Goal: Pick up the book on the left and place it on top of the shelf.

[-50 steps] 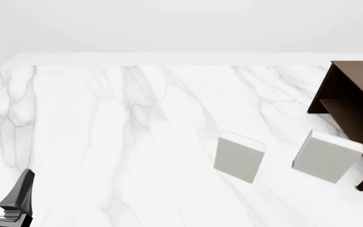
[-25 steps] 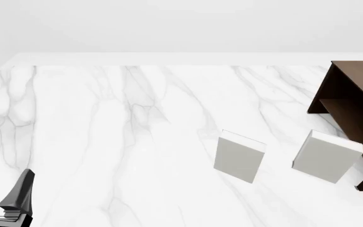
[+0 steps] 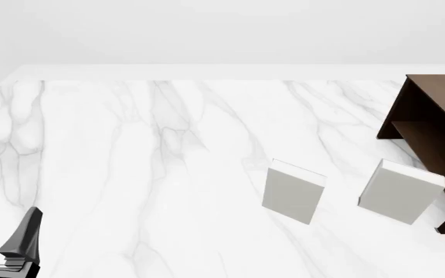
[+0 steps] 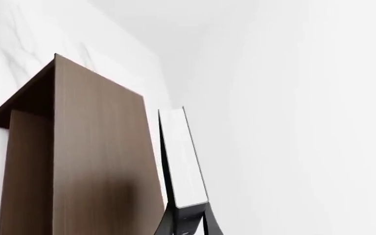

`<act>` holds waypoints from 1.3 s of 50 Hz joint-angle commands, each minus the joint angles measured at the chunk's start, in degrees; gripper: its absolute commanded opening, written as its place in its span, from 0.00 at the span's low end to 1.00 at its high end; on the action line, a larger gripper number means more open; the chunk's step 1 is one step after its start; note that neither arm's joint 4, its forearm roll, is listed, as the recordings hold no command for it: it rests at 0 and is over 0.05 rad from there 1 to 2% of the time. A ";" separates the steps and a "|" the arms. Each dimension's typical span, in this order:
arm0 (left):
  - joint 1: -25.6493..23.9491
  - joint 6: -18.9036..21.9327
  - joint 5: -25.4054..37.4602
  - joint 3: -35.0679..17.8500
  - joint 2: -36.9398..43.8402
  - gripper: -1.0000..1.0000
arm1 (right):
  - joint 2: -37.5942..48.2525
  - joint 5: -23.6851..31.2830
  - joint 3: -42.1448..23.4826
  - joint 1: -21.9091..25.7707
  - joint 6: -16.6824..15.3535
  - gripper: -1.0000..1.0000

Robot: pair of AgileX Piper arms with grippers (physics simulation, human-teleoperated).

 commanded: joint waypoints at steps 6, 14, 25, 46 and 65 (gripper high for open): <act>0.00 0.00 0.00 0.00 0.00 1.00 | 2.72 -3.13 0.14 0.01 0.79 0.00; 0.00 0.00 0.00 0.00 0.00 1.00 | 4.05 -4.10 0.62 -0.41 0.90 0.00; 0.00 0.00 0.00 0.00 0.00 1.00 | 5.40 -5.18 1.11 -0.74 1.00 0.00; 0.00 0.00 0.00 0.00 0.00 1.00 | 8.36 -5.63 1.53 -0.76 2.05 1.00; 0.00 0.00 0.00 0.00 0.00 1.00 | 4.55 -4.08 3.78 -0.51 2.49 1.00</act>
